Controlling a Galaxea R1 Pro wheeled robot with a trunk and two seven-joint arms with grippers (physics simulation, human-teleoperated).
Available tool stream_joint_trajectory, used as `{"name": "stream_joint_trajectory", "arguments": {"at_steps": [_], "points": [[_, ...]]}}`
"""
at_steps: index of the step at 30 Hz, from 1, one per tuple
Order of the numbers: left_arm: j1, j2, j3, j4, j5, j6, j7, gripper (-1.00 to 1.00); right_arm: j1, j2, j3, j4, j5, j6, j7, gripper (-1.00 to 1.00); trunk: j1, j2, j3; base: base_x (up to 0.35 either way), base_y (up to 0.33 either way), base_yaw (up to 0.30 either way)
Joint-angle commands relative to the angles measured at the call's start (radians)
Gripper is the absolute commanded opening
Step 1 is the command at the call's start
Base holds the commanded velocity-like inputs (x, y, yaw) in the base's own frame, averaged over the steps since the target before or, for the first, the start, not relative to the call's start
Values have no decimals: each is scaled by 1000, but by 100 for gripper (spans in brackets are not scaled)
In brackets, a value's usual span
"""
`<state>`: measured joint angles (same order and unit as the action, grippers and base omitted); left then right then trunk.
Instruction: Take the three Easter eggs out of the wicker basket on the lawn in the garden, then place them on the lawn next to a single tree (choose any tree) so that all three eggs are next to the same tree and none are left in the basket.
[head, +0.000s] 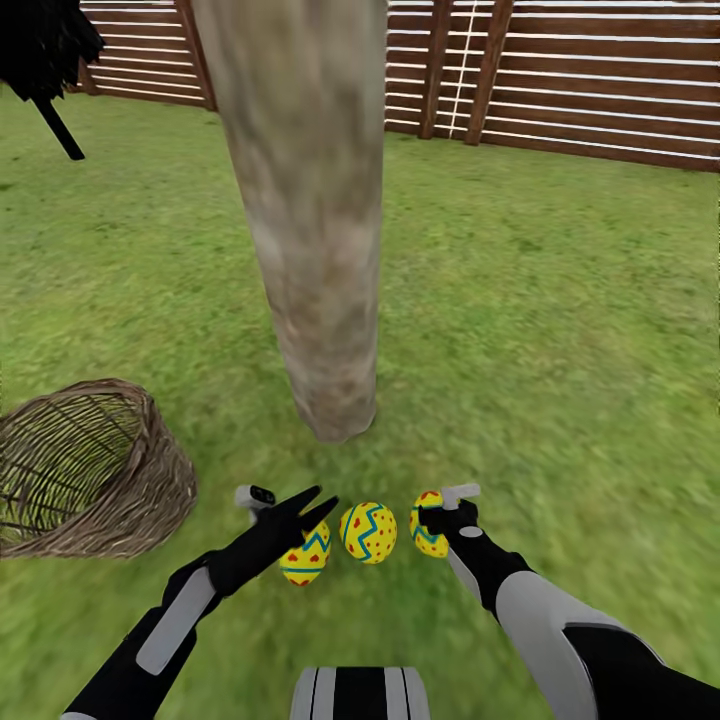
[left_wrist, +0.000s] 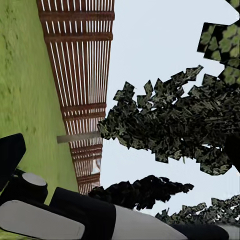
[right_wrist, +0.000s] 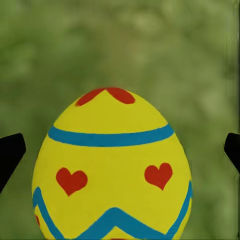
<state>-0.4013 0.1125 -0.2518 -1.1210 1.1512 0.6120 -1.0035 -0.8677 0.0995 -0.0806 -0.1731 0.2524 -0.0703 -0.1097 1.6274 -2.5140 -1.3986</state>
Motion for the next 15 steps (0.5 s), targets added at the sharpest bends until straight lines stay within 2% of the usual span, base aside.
{"name": "stream_joint_trajectory", "arguments": {"at_steps": [1, 10, 15], "points": [[-1, 1, -3, -6, 10, 11, 22, 100, -1, 0, -8, 1, 10, -4, -2, 100, -1, 0, 3, 0, 0, 0], [-2, 5, -1, -34, 12, 26, 36, 100, -1, -3, -8, 1, 10, -8, -2, 100, -5, 2, 38, -4, 0, 0], [-2, 7, -1, -68, 12, 42, 37, 100, -1, -3, -8, 1, 10, -8, -2, 100, -7, 3, 58, -251, 0, 0]]}}
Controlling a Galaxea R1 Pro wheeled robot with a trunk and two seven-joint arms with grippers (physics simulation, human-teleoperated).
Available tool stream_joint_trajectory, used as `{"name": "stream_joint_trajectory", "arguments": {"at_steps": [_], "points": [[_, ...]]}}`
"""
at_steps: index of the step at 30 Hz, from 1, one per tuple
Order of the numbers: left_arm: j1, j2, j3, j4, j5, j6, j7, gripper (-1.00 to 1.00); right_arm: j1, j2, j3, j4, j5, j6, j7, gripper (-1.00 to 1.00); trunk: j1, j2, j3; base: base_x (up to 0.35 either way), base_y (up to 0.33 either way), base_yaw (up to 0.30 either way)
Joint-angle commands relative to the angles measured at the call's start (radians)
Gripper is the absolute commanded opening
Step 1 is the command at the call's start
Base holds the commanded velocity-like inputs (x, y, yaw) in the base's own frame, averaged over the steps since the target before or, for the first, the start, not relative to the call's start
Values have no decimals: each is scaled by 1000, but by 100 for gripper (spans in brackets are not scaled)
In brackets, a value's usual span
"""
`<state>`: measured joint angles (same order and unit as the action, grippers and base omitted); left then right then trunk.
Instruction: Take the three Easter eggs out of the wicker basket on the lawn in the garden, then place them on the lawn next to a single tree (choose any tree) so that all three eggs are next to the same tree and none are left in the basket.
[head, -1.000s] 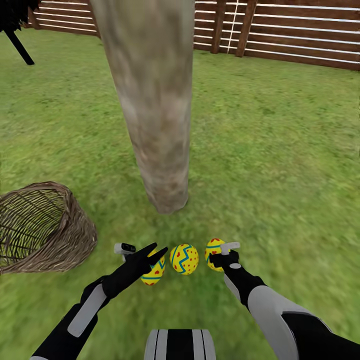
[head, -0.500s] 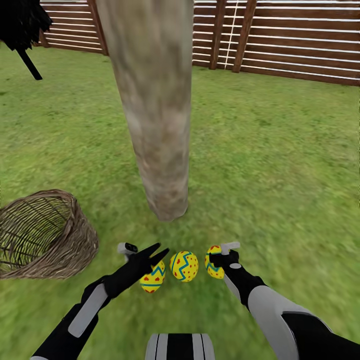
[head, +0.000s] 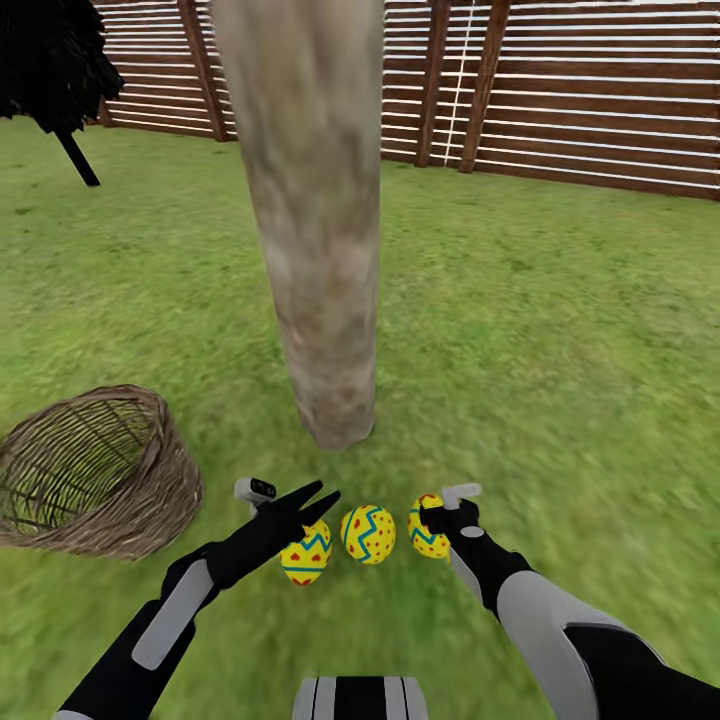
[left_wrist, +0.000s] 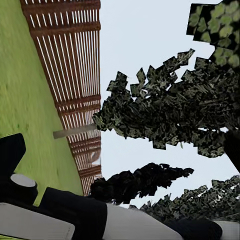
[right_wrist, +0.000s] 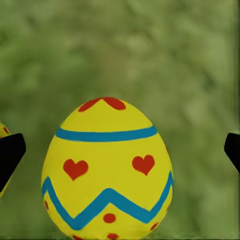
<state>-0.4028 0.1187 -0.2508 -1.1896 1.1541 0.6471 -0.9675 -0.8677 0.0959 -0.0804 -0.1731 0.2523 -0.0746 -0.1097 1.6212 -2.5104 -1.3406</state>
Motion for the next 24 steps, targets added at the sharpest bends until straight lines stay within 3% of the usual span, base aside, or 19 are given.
{"name": "stream_joint_trajectory", "arguments": {"at_steps": [1, 11, 18, 24], "points": [[-1, 1, -2, -1, 9, 8, 1, 100, -1, 1, -8, 1, 10, -4, -2, 100, -1, 0, 3, -319, 0, 0], [-1, 1, -2, -4, 8, 11, 1, 100, -1, 1, -9, 1, 10, -4, -2, 100, -6, 2, 42, -332, 0, 0], [-1, 2, -2, 3, 5, 8, 8, 100, -1, -1, -9, 1, 10, 2, -1, 100, -9, 4, 69, -54, 0, 0], [-1, 10, 4, 2, -20, 6, 126, 100, -1, -5, -7, -28, 10, 8, -5, 100, -12, 5, 92, -2, 0, 0]]}}
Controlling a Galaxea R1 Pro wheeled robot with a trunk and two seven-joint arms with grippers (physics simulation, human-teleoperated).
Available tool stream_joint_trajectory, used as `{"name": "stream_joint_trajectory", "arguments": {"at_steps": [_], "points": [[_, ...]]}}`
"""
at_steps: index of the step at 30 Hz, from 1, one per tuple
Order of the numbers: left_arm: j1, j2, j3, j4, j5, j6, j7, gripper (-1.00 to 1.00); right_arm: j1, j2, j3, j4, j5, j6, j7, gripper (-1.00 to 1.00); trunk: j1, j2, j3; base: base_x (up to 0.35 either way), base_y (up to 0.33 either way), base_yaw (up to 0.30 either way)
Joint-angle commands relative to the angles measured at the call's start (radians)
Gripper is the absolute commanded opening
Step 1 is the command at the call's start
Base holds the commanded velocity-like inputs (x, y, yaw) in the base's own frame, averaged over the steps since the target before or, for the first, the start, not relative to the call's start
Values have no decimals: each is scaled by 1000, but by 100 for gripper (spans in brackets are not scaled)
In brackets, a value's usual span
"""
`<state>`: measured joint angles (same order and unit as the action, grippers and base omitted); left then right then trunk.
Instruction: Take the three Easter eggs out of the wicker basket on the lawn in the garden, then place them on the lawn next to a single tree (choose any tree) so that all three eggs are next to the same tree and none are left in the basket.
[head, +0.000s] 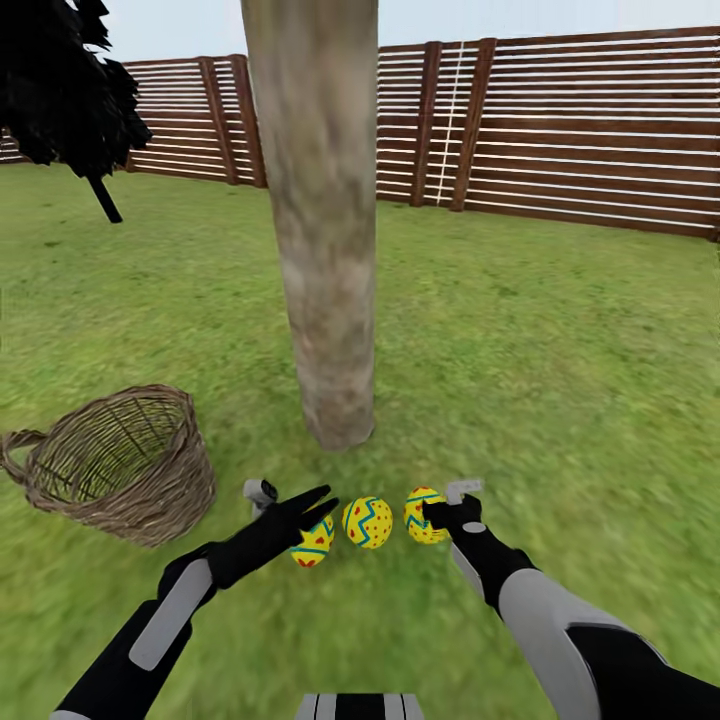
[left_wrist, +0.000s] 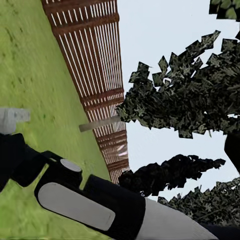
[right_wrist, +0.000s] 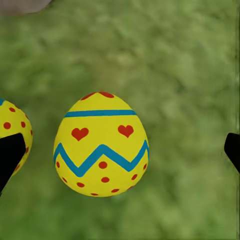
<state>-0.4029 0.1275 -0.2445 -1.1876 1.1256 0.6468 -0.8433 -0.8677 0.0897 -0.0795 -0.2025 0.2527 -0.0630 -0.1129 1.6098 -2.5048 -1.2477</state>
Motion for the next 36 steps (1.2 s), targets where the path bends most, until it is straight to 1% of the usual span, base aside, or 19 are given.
{"name": "stream_joint_trajectory", "arguments": {"at_steps": [1, 3, 5, 6, 7, 9, 11, 12, 13, 16, 20, 21, 23, 25, 28, 31, 34, 35, 36], "points": [[-1, 3, -1, -1, 3, 7, 15, 100, -1, 0, -8, -3, 11, -3, -2, 100, -1, 0, 3, 0, 0, 0], [-1, 3, 0, 0, -8, 7, 22, 100, -1, 0, -8, -5, 12, -2, -2, 100, -1, 0, 11, 0, 0, 0], [-1, 4, 1, 3, -32, 7, 27, 100, -1, -1, -9, -6, 11, -1, -2, 100, -2, 1, 19, 0, 0, 0], [-1, 4, 1, 5, -54, 7, 32, 100, -1, -1, -9, -6, 10, 0, -1, 100, -3, 1, 23, 0, 0, 0], [-1, 5, 1, 6, -67, 7, 37, 100, -1, -1, -10, -4, 9, 0, -1, 100, -3, 1, 26, 0, 0, 0], [-1, 10, 0, 6, -82, 7, 48, 100, -1, -1, -10, 0, 8, 0, 1, 100, -4, 2, 34, 0, 0, 0], [-1, 34, -2, 8, -88, 6, 58, 100, 1, -1, -11, 6, 6, 1, 3, 100, -5, 2, 42, 0, 0, 0], [-1, 53, -5, 9, -90, 6, 64, 100, 2, -1, -11, 13, 5, 1, 8, 100, -6, 3, 46, 0, 0, 0], [-1, 61, -6, 9, -90, 6, 67, 100, 2, -1, -11, 21, 4, 1, 14, 100, -6, 3, 50, 0, 0, 0], [-1, 73, -7, 9, -92, 5, 71, 100, 2, -2, -11, 55, 4, 2, 27, 100, -7, 4, 61, 0, 0, 0], [4, 95, -8, 10, -93, 5, 73, 100, 3, -16, -10, 153, 5, 2, 32, 100, -9, 4, 77, 0, 0, 0], [8, 98, -9, 15, -99, 5, 74, 100, 3, -23, -10, 196, 5, 1, 33, 100, -10, 5, 81, 0, 0, 0], [11, 98, -10, 29, -115, 5, 74, 100, 3, -27, -9, 219, 5, 1, 33, 100, -15, 15, 87, 0, 0, 0], [19, 98, -10, 76, -170, 1, 74, 100, 4, -33, -9, 238, 5, 1, 33, 100, -23, 29, 94, 0, 0, 0], [21, 97, -10, 122, -212, -4, 73, 100, 12, -36, -9, 244, 5, 1, 33, 100, -34, 50, 103, 0, 0, 0], [22, 97, -10, 177, -231, -8, 73, 100, 36, -33, -9, 246, 6, 1, 33, 100, -46, 71, 112, 0, 0, 0], [22, 98, -10, 229, -237, -8, 73, 100, 50, -34, -9, 246, 6, 1, 33, 100, -57, 92, 122, 0, 0, 0], [22, 100, -10, 249, -237, -9, 73, 100, 53, -35, -9, 247, 6, 1, 33, 100, -61, 99, 125, 0, 0, 0], [22, 110, -9, 281, -238, -10, 72, 100, 58, -38, -9, 247, 6, 1, 33, 100, -65, 106, 128, 0, 0, 0]]}}
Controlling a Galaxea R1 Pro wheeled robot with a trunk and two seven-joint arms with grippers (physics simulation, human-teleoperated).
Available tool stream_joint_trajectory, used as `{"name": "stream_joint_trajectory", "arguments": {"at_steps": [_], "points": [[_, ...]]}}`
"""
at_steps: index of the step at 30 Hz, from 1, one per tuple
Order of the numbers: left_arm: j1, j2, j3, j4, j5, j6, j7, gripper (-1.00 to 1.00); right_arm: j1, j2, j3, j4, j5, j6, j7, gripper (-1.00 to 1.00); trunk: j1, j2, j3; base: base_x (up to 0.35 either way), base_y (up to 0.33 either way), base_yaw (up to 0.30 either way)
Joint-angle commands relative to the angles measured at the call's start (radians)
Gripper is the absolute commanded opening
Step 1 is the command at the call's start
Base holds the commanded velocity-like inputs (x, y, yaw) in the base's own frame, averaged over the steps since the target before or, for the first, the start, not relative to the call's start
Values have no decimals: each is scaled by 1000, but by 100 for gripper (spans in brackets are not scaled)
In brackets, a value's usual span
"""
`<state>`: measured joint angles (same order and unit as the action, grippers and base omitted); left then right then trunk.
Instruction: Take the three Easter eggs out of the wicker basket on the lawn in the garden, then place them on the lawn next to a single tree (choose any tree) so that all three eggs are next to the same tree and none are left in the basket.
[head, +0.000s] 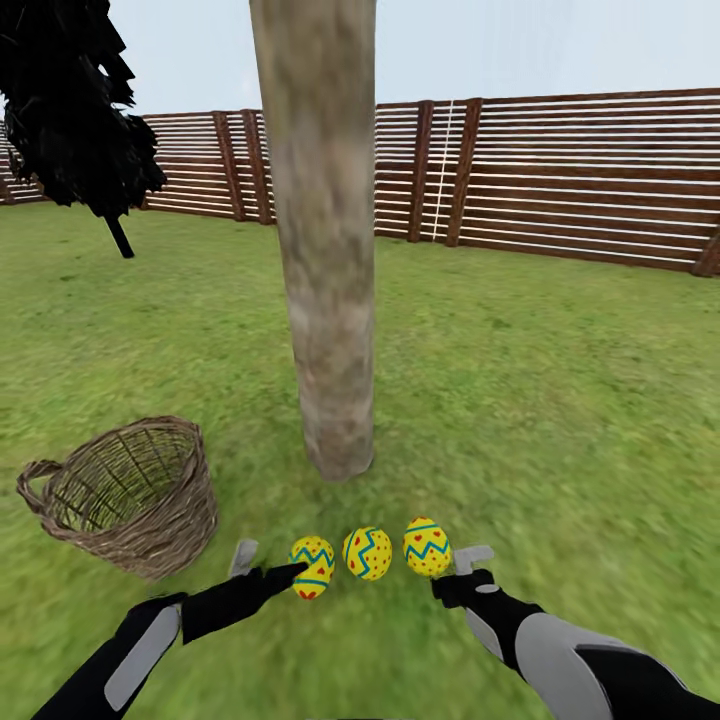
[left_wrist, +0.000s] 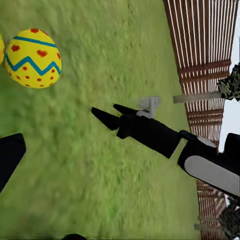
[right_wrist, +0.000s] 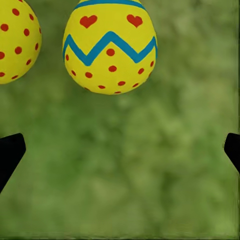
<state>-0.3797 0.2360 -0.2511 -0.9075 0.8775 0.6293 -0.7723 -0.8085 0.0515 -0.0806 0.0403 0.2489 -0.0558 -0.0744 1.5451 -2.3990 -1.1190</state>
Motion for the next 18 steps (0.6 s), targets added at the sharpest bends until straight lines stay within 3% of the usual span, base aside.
{"name": "stream_joint_trajectory", "arguments": {"at_steps": [1, 4, 11, 12, 13, 14, 16, 18], "points": [[-1, 9, -2, 21, 10, 4, 1, 100, 4, -2, -8, 4, 10, -6, -6, 100, -4, 7, 2, 0, 0, 0], [-1, 30, -2, 75, 9, -35, 1, 100, 22, -5, -8, 4, 10, -7, -7, 100, -16, 28, 12, 0, 0, 0], [-1, 45, -3, 181, 1, -138, 4, 100, 49, -19, -8, 4, 12, -10, -8, 100, -42, 77, 34, 0, 0, 0], [-1, 46, -4, 194, -37, -147, 3, 100, 55, -20, -8, 4, 12, -11, -8, 100, -46, 84, 37, 0, 0, 0], [-1, 46, -4, 197, -51, -149, 3, 100, 57, -21, -8, 4, 12, -11, -8, 100, -50, 91, 40, 0, 0, 0], [-1, 46, -3, 203, -96, -152, 2, 100, 62, -22, -8, 4, 12, -11, -8, 100, -54, 98, 43, 0, 0, 0], [-1, 46, -2, 219, -140, -158, 0, 100, 66, -22, -8, 3, 11, -12, -8, 100, -62, 112, 49, 0, 0, 0], [-1, 45, 0, 246, -165, -208, -1, 100, 68, -23, -8, 3, 11, -12, -7, 100, -69, 126, 56, 0, 0, 0]]}}
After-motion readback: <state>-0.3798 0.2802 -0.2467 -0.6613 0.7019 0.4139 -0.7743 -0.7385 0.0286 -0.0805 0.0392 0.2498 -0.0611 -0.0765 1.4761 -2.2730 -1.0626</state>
